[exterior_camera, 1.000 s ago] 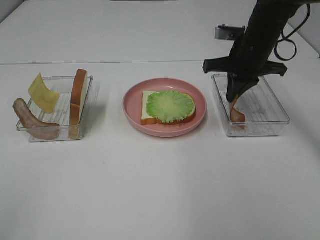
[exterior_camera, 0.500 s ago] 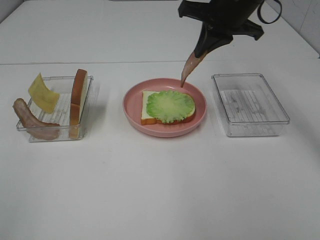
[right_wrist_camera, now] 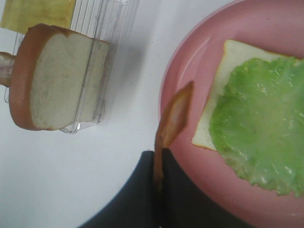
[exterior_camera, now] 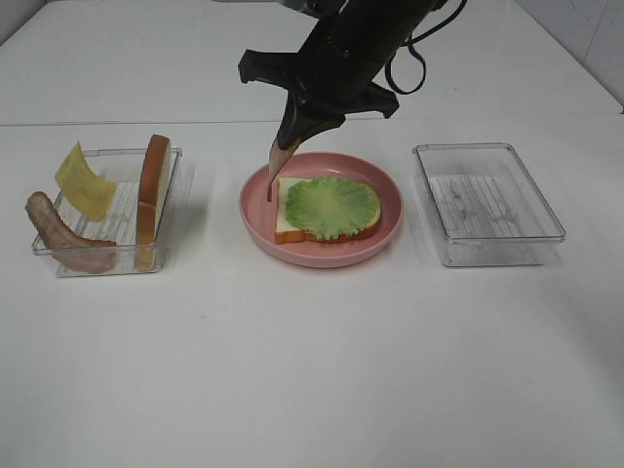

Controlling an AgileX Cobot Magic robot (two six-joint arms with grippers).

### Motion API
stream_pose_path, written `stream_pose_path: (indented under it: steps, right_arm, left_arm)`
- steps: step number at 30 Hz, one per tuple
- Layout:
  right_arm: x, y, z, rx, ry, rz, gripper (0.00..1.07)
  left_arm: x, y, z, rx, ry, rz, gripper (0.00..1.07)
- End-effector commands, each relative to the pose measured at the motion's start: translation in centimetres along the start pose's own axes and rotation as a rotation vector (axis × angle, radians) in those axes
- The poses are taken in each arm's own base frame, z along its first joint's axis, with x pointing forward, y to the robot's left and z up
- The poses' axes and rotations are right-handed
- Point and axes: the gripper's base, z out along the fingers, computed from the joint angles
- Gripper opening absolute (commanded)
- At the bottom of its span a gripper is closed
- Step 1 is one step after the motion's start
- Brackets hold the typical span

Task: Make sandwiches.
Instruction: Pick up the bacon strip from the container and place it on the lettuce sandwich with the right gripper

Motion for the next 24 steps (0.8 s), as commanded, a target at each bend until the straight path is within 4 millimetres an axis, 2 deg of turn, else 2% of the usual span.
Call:
stream_pose_path:
  steps: [1, 4, 12, 24]
  right_arm:
    - [-0.5, -0.4, 1.8, -0.019, 0.002, -0.004, 0.0]
    - [-0.5, -0.7, 2.5, -0.017, 0.013, 0.003, 0.0]
    - [-0.7, -0.7, 2.6, -0.022, -0.006, -0.016, 0.0]
    - [-0.9, -2.6, 2.4, 0.195, -0.014, -0.12, 0.0]
  left_arm:
    - [0.1, 0.0, -0.3, -0.005, -0.025, -0.001, 0.98]
    - [0.1, 0.0, -0.3, -0.005, -0.025, -0.001, 0.98]
    - [0.1, 0.0, -0.3, -0.005, -0.025, -0.001, 0.98]
    - [0.1, 0.0, -0.3, -0.005, -0.025, -0.001, 0.98]
